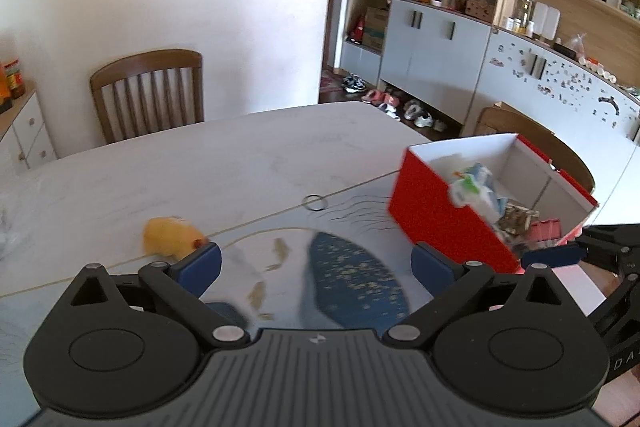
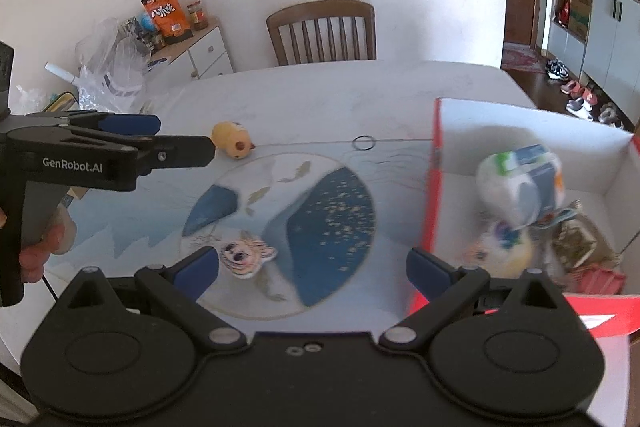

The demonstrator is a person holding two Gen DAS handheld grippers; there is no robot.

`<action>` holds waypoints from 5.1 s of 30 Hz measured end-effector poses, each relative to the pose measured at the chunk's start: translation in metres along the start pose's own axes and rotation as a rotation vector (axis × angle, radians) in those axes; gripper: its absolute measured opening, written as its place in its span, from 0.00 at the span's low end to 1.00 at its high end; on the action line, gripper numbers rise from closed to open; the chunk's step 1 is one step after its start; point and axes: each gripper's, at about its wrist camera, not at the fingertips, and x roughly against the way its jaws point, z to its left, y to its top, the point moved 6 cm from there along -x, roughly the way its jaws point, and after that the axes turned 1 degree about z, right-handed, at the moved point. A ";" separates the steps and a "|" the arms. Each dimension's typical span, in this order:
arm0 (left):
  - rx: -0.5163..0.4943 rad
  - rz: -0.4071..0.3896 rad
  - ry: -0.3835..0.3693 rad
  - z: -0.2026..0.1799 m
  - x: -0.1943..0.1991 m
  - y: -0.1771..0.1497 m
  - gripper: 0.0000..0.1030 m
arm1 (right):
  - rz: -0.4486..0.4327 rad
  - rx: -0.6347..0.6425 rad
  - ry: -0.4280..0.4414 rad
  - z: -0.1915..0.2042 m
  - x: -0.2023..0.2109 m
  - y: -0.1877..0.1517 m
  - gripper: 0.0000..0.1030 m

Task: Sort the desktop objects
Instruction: 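Withdraw both tools from the box back over the table, then grasp the yellow sausage plush with the left tool while the right tool grasps the cartoon-face cookie packet, then carry the plush and cookie packet over the red box with both tools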

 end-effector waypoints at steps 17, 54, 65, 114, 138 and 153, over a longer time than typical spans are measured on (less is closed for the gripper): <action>0.096 -0.010 0.093 0.098 -0.020 -0.023 1.00 | 0.067 -0.007 -0.027 0.061 -0.076 -0.001 0.98; -0.115 0.041 0.163 0.136 -0.158 -0.019 1.00 | 0.205 0.015 -0.067 0.069 -0.153 -0.017 0.78; -0.150 0.068 0.128 0.131 -0.166 -0.022 0.94 | 0.214 0.029 -0.082 0.068 -0.156 -0.019 0.65; 0.043 0.054 0.114 0.064 0.004 -0.043 0.70 | 0.084 0.058 -0.002 0.051 -0.055 0.003 0.53; -0.047 0.038 0.032 -0.068 0.009 -0.016 0.70 | -0.032 -0.010 0.003 -0.040 0.027 0.011 0.53; -0.122 0.041 -0.047 -0.146 -0.025 0.013 0.70 | -0.076 -0.065 -0.046 -0.117 0.050 0.014 0.53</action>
